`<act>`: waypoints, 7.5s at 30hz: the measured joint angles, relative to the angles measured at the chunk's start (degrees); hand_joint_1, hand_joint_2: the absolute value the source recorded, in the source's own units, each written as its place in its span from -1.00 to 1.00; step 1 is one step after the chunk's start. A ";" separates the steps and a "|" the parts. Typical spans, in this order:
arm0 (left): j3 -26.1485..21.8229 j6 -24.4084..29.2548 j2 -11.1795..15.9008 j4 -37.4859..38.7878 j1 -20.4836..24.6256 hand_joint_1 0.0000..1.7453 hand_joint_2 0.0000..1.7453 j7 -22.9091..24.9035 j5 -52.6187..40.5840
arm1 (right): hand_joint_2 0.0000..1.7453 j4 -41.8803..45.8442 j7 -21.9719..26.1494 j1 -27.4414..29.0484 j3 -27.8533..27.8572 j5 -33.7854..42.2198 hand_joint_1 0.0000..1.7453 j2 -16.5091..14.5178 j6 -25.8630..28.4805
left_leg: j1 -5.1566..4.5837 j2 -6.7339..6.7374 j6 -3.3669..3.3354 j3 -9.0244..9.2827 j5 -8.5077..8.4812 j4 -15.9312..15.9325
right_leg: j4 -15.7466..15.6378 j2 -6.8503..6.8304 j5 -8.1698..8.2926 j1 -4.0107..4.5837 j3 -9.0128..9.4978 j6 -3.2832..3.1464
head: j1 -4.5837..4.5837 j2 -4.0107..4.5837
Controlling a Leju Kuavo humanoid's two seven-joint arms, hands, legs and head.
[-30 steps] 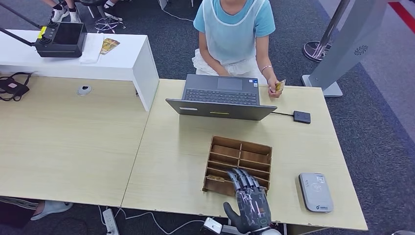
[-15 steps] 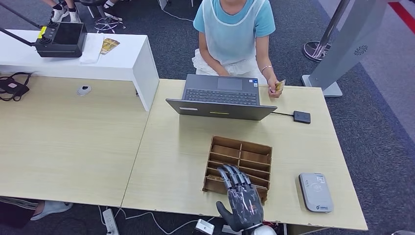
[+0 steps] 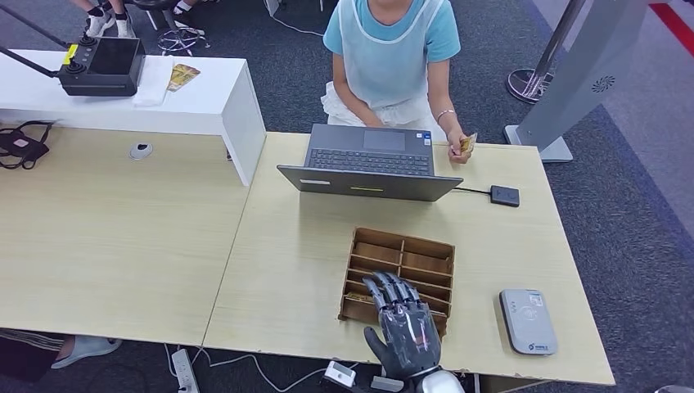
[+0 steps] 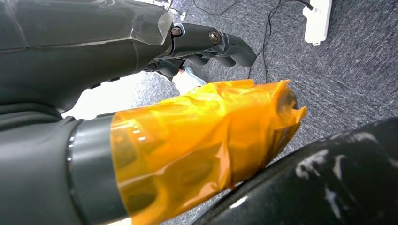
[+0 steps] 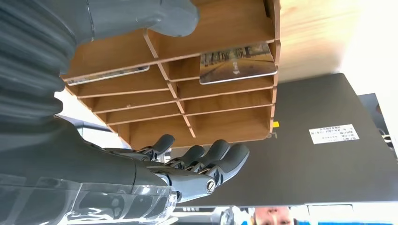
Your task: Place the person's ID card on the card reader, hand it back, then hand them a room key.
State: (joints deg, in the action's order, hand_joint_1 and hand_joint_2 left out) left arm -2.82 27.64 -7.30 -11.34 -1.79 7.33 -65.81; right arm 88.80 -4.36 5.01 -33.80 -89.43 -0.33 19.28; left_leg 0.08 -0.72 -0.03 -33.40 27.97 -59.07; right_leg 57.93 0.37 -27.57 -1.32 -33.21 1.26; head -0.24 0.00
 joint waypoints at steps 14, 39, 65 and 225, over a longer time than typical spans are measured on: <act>0.00 -0.25 0.01 0.00 0.01 -1.00 -1.00 -0.08 0.00 | 1.00 -0.99 -5.93 -3.22 -2.50 -0.62 -0.34 0.64 -1.17 | 0.00 0.00 0.00 0.00 0.00 0.00 | 0.00 0.00 0.00 0.00 0.00 0.00 | 0.00 0.00; 0.00 -0.37 0.00 0.00 0.02 -1.00 -1.00 -0.08 0.00 | 1.00 -5.33 -7.29 -5.14 -4.45 -0.62 0.40 0.98 -1.83 | 0.00 0.00 0.00 0.00 0.00 0.00 | 0.00 0.00 0.00 0.00 0.00 0.00 | 0.00 0.00; 0.00 -0.37 0.00 0.00 0.02 -1.00 -1.00 -0.08 0.00 | 1.00 -5.81 -9.21 -6.22 -5.64 -0.62 0.78 1.03 -1.73 | 0.00 0.00 0.00 0.00 0.00 0.00 | 0.00 0.00 0.00 0.00 0.00 0.00 | 0.00 0.00; 5.19 -1.00 -1.60 0.00 0.65 -1.00 -1.00 11.47 0.20 | 1.00 17.21 36.52 12.84 30.95 96.72 -1.00 -11.76 -39.70 | 0.00 -0.10 0.18 -0.01 -0.07 0.02 | 0.01 -0.03 0.01 0.00 -0.03 -0.05 | 0.00 0.00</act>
State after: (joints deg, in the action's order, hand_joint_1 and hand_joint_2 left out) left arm 2.37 26.64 -8.90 -11.34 -1.14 18.80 -65.61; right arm 106.01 32.16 17.85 -2.84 7.29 -12.09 -20.42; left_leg 0.08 -0.82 0.14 -33.41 27.90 -59.04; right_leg 57.94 0.34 -27.56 -1.32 -33.24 1.20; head -0.24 0.00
